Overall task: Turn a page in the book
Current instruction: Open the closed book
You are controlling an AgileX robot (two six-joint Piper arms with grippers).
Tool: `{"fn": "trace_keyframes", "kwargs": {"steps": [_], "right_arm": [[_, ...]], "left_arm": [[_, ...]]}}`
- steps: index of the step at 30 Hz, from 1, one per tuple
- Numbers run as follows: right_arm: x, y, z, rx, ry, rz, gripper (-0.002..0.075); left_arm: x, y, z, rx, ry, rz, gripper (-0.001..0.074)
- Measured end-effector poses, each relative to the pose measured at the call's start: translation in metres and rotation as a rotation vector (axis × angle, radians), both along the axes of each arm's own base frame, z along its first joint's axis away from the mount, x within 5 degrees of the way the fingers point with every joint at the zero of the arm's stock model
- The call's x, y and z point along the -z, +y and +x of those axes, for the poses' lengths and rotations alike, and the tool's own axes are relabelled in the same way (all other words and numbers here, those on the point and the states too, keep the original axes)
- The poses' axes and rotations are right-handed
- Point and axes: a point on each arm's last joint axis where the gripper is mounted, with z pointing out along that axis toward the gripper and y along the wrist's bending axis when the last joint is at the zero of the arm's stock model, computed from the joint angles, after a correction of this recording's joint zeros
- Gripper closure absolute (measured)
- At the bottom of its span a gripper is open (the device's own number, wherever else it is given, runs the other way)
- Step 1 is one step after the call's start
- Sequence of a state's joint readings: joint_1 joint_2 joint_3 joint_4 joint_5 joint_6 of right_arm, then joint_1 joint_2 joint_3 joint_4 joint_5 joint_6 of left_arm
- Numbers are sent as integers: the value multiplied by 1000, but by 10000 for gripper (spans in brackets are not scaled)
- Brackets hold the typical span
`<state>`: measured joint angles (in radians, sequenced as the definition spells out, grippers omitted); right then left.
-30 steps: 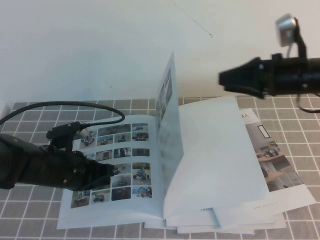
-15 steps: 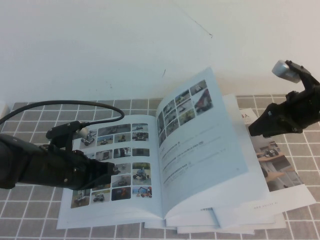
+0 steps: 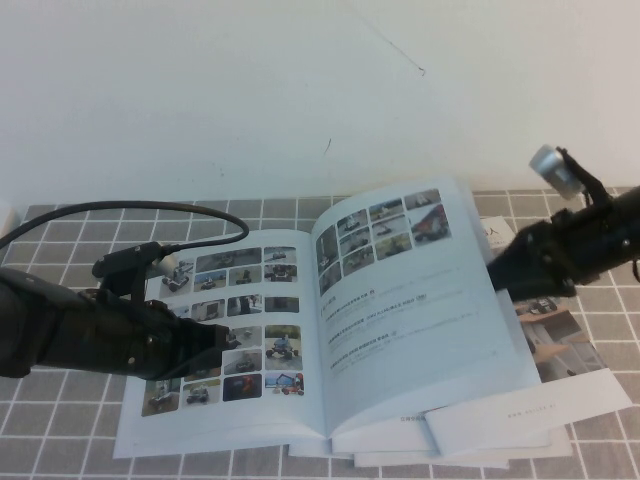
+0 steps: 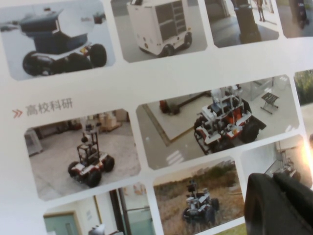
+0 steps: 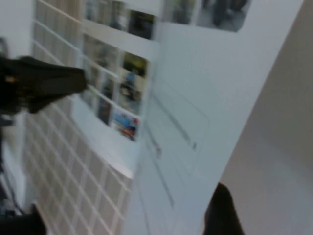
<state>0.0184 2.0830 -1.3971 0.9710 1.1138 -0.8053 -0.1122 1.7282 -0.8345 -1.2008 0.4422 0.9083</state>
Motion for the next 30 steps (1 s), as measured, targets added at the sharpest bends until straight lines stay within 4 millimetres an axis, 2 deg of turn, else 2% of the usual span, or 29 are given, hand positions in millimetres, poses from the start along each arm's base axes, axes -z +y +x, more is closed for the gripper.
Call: {"fn": "trace_keyframes", "kwargs": {"steps": [6,9,12,16,22,25,29,30], "right_arm": [[-22,14,8,67,-69,274,337],[-33,20,9,80,-105,324,337],[-51,36,5,54,-155,365,338],[-67,67,-5,-14,-207,422,338],[-74,118,-24,-123,-249,504,338],[-75,136,-32,-169,-275,521,338],[-74,153,-40,-212,-322,507,337],[-72,157,-42,-220,-334,502,338]], "left_arm": [[0,0,0,0,0,0,738],[0,0,0,0,0,0,738],[0,0,0,0,0,0,738],[0,0,0,-4,0,-5,738],[-2,-2,0,-13,0,-34,738],[-12,-3,-2,1,-31,-46,738],[-46,-3,-10,21,-137,-55,738],[-60,-2,-14,24,-179,-57,738]]}}
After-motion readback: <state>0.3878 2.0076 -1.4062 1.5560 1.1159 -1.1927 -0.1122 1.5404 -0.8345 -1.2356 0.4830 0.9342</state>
